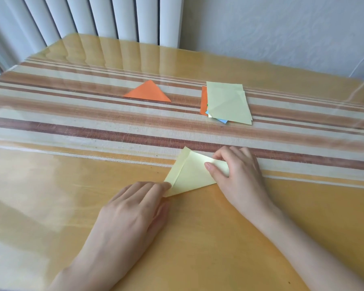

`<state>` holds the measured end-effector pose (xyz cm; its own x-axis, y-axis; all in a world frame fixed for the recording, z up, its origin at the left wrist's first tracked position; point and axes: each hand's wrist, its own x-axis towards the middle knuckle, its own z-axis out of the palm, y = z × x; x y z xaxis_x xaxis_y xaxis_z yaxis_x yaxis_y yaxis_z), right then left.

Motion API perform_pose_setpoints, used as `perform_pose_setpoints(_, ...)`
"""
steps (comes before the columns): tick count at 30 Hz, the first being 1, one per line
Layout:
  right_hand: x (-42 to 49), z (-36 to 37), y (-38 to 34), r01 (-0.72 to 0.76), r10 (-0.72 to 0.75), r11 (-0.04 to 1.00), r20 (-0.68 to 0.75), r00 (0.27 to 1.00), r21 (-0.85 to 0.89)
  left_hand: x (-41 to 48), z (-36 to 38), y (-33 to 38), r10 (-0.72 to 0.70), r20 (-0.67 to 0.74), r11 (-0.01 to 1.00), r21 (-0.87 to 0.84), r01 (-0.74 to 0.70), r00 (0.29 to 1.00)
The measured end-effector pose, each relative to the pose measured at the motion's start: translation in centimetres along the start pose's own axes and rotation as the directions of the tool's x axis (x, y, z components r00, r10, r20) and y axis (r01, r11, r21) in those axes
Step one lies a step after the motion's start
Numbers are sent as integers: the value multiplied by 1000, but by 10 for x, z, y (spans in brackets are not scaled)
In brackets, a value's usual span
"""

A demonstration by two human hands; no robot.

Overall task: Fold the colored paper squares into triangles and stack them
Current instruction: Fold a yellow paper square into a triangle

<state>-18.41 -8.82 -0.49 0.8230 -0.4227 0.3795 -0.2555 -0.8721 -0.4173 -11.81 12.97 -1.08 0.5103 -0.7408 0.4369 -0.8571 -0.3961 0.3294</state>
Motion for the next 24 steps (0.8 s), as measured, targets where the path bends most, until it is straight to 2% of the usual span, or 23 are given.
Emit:
perform_pose_setpoints(5,-2,1,-3,20,-28,981,-37,999,-191,2,-1,4,40,110,994,101,-52,993)
perform_pose_setpoints(8,-8,-5,-8,151,-170,947,-43,984,-283,1,-2,5,30,142,991,125,-48,989)
perform_pose_setpoints(10,-19,-13,-13,341,-338,921,48,940,-187,-1,-5,5,31,175,991,126,-53,984)
perform_pose_setpoints(12,-34,-19,-17,449,-424,892,250,871,-52,-3,-7,6,32,224,991,121,-61,974)
perform_pose_setpoints(14,-43,-23,-17,420,-372,908,464,804,0,-5,-9,6,34,264,990,121,-68,964)
perform_pose_setpoints(16,-45,-26,-15,369,-310,929,551,775,3,-6,-10,6,39,295,989,122,-79,955)
perform_pose_setpoints(24,-45,-36,-11,257,-198,966,577,792,-22,-5,-13,6,33,341,986,143,-86,940)
